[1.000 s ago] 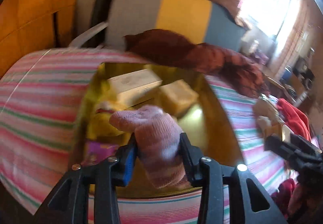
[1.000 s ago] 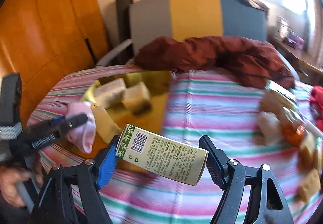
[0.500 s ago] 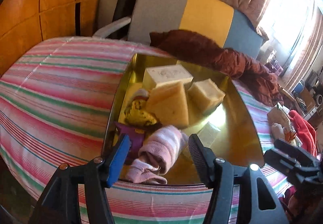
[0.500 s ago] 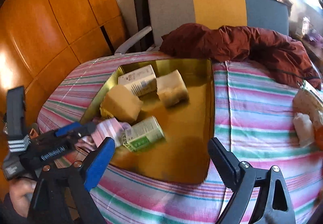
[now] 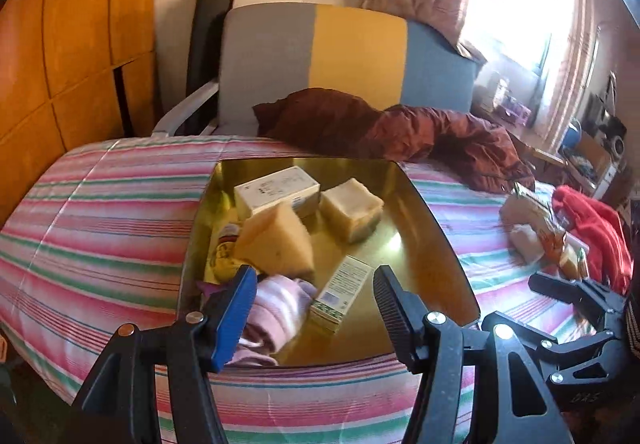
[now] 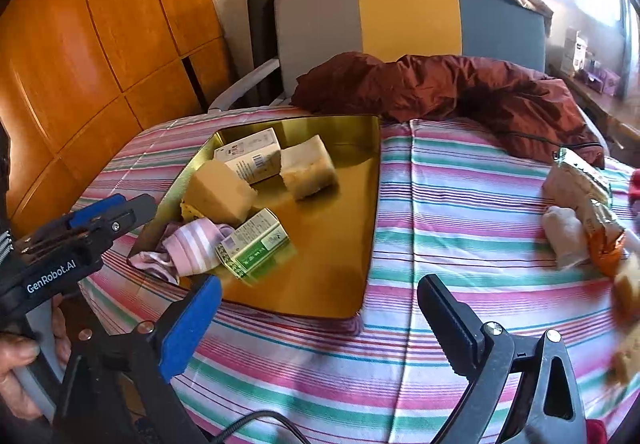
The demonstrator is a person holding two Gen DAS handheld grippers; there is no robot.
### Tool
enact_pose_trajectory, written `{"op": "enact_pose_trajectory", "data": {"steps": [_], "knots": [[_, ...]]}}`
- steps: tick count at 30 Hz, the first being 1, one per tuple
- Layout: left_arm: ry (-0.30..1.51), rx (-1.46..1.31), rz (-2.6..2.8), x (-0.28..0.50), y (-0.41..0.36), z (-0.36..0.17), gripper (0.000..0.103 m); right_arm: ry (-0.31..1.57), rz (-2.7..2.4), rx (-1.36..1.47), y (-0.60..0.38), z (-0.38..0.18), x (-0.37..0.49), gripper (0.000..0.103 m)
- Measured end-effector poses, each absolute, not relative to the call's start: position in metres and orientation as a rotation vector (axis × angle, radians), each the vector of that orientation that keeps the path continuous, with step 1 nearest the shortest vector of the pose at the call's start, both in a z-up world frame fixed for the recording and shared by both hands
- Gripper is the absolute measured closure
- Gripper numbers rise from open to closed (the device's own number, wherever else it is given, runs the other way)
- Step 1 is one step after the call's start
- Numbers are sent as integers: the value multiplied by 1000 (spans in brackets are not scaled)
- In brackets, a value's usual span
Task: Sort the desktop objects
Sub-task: 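Move both open tools back from the tray to the pile of items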
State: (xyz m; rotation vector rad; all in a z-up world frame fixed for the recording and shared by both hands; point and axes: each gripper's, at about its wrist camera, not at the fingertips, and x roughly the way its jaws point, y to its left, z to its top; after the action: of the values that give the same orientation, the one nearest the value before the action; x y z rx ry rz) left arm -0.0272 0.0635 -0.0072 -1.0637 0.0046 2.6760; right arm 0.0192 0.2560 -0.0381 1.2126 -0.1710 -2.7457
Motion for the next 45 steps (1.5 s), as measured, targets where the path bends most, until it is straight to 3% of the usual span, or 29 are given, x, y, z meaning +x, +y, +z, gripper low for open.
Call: {"op": "enact_pose_trajectory", "data": {"steps": [15,21,31,37,45], "knots": [[132,-1062,2575,-15,107,-14,41,-37,-2922,1207,293,-35,48,4],[149,-1064,2517,-13,120,-18,41,-84,-3006,1276,328,-40,58,4],[153,-1057,2470,-20,135,-17,41,-354,-3137,1401,420,-46,84,4],[169,-1038,2417,-24,157,-11,41,-662,-3187,1422,486,-47,102,4],[200,-1018,2312,-25,197,-8,41,-838,-3186,1504,530,-53,116,4]]}}
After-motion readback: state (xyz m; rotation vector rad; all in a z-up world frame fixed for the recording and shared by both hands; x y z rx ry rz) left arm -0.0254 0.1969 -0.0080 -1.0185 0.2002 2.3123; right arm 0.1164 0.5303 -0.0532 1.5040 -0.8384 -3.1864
